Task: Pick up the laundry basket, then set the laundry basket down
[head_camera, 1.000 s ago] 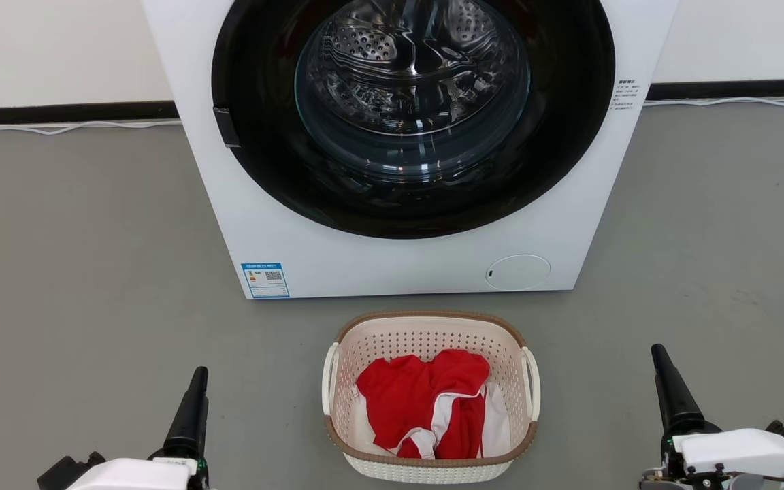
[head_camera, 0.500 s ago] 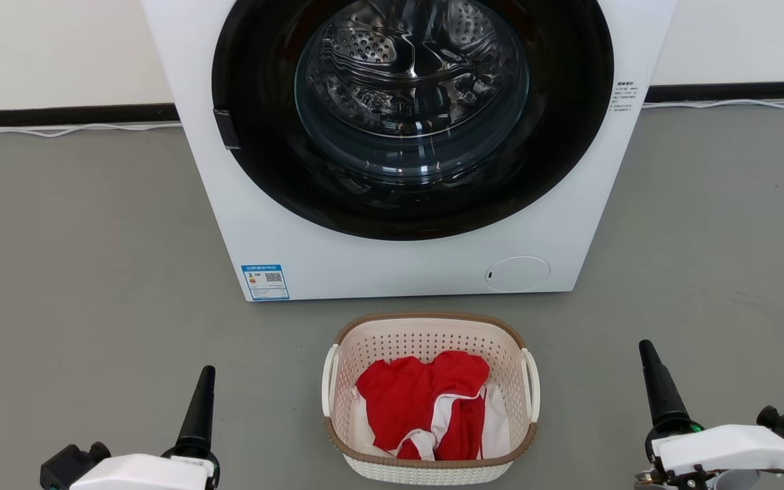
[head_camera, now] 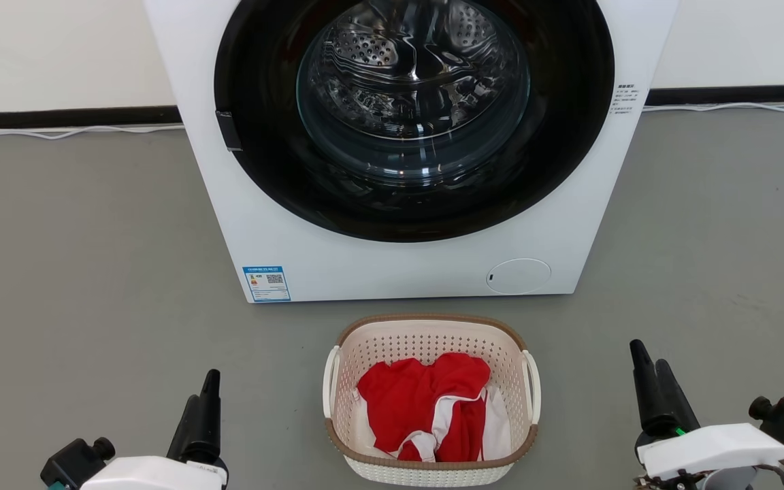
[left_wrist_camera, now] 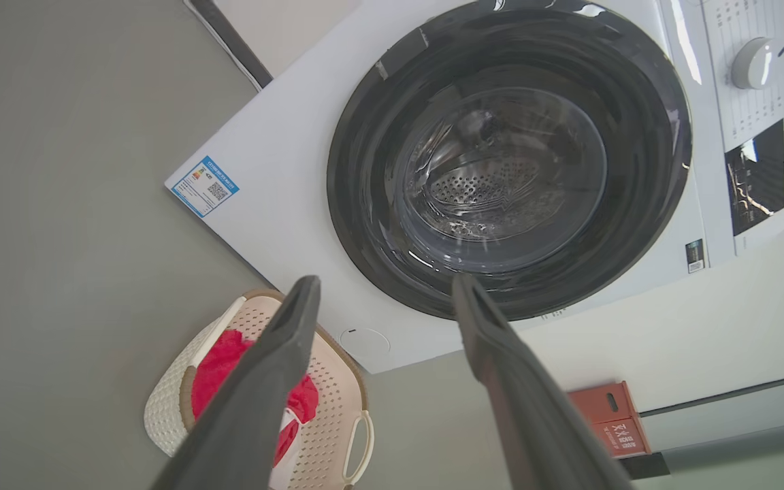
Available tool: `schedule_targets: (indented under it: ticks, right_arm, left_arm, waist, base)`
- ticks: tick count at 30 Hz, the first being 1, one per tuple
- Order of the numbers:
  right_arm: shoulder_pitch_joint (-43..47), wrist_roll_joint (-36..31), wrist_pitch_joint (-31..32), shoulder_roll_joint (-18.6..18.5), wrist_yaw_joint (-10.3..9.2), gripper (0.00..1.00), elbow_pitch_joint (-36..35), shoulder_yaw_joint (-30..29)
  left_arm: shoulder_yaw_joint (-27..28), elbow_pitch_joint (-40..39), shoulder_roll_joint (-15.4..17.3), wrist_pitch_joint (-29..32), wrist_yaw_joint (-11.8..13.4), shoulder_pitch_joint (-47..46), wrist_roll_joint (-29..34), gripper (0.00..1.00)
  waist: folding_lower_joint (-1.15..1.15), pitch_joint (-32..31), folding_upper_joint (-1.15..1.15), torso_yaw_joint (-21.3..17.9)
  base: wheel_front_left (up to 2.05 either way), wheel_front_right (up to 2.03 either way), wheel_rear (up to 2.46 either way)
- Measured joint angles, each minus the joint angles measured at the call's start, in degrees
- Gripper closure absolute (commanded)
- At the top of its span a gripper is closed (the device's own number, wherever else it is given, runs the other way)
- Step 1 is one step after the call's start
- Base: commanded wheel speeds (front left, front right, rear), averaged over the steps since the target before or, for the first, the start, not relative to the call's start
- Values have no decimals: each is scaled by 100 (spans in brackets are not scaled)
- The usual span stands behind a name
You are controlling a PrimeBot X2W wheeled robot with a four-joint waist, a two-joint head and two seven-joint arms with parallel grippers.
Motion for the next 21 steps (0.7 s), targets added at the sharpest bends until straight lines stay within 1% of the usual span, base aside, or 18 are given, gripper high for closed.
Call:
schedule_targets:
  ticks: [11, 12, 21]
  right_arm:
    - [-2, -800, -182, -34, 1, 0, 11, 45]
    - [-2, -800, -182, -34, 1, 0, 11, 45]
    - [-2, -1467, -344, -52, 1, 0, 38, 59]
  left_arm:
    - [-37, -40, 4, -159, 18, 1, 916, 0]
    - [-37, -40, 4, -159, 18, 1, 916, 0]
    - [-47, -59, 9, -322, 19, 20, 1561, 0]
  waist:
    - [0, -16, 0, -13]
    - [0, -16, 0, -13]
    - [0, -31, 0, -23]
  base:
    - [0, 0, 0]
    - [0, 0, 0]
    - [0, 0, 0]
